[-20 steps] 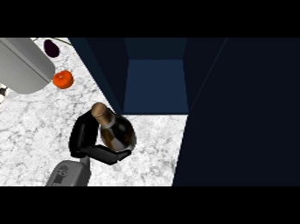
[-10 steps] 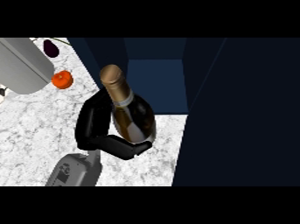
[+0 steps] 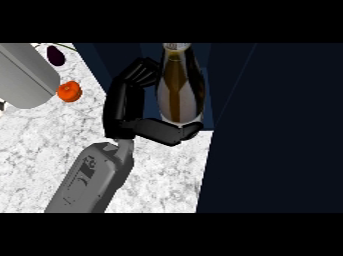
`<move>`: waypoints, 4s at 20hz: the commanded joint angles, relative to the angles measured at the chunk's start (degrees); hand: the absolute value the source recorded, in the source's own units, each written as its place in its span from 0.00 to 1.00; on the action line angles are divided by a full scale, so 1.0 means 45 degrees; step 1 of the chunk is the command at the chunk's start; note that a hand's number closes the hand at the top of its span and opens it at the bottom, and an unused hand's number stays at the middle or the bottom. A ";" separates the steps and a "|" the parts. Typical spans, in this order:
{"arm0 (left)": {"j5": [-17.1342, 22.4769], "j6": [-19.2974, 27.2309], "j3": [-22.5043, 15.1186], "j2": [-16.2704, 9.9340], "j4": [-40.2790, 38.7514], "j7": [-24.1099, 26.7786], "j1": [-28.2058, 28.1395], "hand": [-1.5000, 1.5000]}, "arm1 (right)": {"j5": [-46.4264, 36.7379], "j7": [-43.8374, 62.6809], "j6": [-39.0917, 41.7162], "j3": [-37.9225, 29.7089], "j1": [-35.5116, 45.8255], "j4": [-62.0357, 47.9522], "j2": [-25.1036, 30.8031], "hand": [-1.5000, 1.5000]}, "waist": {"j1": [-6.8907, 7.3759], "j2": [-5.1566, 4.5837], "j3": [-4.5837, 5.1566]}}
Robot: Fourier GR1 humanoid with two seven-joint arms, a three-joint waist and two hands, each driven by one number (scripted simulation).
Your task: Pick up the wine, place it into the cabinet and close the cabinet
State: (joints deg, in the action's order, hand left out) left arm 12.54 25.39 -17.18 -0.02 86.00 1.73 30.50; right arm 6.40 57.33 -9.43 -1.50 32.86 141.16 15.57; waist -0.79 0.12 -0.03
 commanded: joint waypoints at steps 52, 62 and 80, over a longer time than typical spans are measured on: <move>0.4178 0.0684 -0.0323 0.0004 -1.3329 0.8826 0.4349 1.00 | 0.0908 -0.0497 0.0609 -0.0011 -0.0232 -0.0053 -0.0711 0.00 | -0.0255 -0.0124 0.0019; 0.4543 -0.0425 0.1258 -0.0004 -1.6080 0.8996 0.6245 1.00 | 0.1601 -0.0188 0.0918 -0.0602 -0.0021 0.0109 -0.0384 0.00 | -0.0358 -0.0167 0.0016; 0.3668 0.1392 0.1090 -0.0499 -1.8160 0.8601 0.7468 1.00 | 0.1664 -0.0873 0.1087 -0.0436 0.0481 -0.0413 -0.0778 0.00 | -0.0892 -0.0399 0.0023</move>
State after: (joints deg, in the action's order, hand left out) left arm 29.84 31.28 -12.27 -0.10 7.16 43.49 60.01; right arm 10.14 52.67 -4.68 -1.66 33.58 137.94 11.64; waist -3.36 0.00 -0.52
